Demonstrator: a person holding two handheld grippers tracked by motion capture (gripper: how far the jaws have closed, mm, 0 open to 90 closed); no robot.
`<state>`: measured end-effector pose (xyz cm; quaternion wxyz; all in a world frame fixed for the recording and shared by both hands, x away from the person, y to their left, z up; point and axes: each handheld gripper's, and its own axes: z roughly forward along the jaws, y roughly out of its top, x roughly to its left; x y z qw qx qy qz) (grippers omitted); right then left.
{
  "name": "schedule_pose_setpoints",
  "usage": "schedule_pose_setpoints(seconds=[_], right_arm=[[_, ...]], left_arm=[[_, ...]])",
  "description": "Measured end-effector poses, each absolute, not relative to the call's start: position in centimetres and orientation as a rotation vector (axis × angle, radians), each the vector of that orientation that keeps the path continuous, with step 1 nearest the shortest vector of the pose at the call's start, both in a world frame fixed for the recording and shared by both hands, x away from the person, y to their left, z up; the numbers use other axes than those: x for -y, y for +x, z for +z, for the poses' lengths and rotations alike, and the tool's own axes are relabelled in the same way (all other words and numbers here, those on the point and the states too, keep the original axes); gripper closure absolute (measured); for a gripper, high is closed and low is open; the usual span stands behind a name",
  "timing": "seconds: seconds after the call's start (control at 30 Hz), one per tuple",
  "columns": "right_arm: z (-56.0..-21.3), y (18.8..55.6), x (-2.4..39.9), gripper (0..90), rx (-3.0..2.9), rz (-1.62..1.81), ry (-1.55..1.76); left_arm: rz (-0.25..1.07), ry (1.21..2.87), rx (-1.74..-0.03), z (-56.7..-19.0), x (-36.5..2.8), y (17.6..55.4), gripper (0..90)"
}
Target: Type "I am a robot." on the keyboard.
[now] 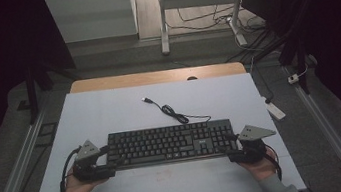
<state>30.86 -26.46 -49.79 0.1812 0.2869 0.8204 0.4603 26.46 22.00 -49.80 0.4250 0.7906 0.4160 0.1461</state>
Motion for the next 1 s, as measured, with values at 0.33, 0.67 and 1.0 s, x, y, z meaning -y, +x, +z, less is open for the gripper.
schedule_pose_setpoints(seconds=[0.33,0.67,1.0], right_arm=[[-49.3,30.8,26.0,43.8,-2.309,1.315,0.809],[-48.7,31.2,24.8,44.2,-2.309,1.339,0.8],[-48.0,32.1,21.9,45.8,-2.331,1.325,0.778]], left_arm=[[0.34,1.972,-1.051,-49.8,-22.0,26.9,27.5],[0.338,1.964,-1.059,-49.7,-22.1,27.0,28.3],[0.336,1.952,-1.066,-49.7,-22.3,27.0,30.2]])
